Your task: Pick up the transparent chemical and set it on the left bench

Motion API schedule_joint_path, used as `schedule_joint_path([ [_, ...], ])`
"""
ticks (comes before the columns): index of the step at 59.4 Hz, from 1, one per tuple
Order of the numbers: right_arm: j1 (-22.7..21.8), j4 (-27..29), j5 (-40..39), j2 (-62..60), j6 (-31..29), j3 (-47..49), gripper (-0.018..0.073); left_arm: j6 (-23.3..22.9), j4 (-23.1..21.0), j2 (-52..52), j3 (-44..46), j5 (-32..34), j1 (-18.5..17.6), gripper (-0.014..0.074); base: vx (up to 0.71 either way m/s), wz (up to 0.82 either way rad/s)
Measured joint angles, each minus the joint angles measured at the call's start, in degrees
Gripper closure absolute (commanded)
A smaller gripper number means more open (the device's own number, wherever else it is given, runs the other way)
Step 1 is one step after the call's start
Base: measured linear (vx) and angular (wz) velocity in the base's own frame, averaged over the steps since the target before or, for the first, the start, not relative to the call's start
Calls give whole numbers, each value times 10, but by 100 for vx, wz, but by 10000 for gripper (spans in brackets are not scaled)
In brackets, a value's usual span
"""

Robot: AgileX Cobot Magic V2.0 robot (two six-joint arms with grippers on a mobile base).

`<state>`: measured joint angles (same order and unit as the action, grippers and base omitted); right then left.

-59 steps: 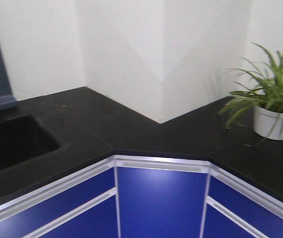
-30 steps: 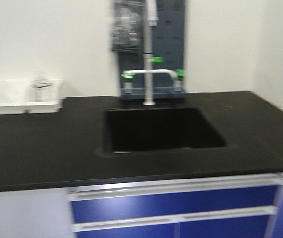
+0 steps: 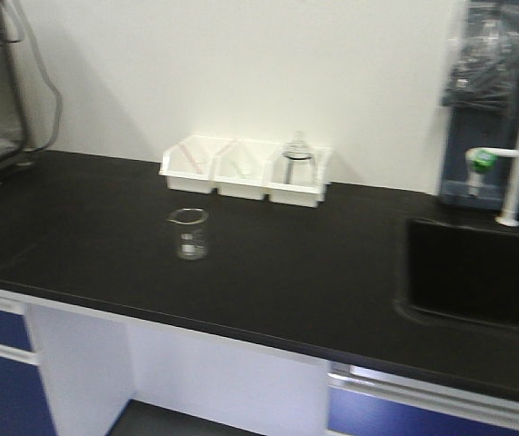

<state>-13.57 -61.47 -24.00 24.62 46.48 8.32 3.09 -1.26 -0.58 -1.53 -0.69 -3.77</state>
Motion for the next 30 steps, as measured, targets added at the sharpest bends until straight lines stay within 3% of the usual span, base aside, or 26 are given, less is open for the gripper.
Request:
schedule_joint_path([
  [16, 2, 0, 0, 0, 0, 0, 562, 0, 0, 0, 0, 0, 0, 600, 22, 51],
  [30, 2, 0, 0, 0, 0, 0, 562, 0, 0, 0, 0, 0, 0, 600, 27, 29],
])
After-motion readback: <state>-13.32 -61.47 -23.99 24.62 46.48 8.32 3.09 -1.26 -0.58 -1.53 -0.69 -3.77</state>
